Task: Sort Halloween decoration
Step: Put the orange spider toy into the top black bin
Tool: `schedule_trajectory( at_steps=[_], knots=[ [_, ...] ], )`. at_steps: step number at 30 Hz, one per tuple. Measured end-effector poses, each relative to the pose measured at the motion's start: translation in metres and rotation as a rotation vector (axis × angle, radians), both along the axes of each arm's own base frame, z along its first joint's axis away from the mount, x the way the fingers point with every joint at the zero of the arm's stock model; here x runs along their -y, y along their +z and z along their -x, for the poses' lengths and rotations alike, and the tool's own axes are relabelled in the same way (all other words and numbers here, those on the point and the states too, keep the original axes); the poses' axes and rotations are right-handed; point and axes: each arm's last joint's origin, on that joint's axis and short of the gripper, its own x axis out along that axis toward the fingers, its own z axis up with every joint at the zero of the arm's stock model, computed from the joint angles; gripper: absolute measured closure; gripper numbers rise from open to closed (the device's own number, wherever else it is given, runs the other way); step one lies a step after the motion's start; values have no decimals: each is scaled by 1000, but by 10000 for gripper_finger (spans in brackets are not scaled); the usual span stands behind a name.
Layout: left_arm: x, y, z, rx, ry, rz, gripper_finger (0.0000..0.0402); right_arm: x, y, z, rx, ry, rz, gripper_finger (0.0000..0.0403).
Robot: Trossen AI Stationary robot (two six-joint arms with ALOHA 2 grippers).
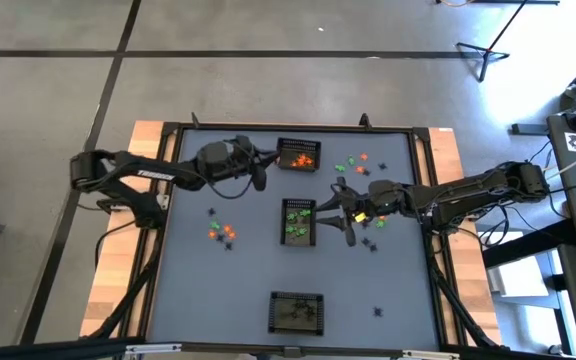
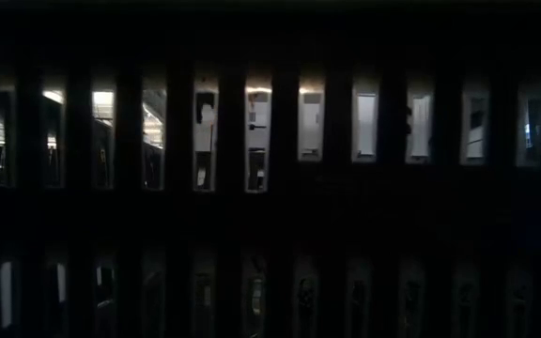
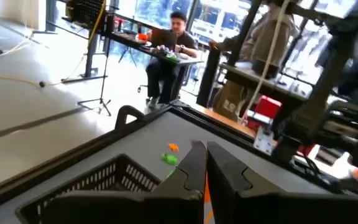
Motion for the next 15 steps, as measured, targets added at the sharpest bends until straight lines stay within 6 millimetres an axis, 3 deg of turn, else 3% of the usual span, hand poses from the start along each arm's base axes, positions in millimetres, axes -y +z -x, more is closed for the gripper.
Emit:
schedule_trajectory(
  at_steps=[6, 15],
  knots=[
    [-30, -21, -12, 30, 8, 62, 401, 0, 0, 0, 5, 0, 16, 269],
    [-61, -35, -51, 12, -11, 104, 401, 0, 0, 0, 0, 2, 25, 269]
  ],
)
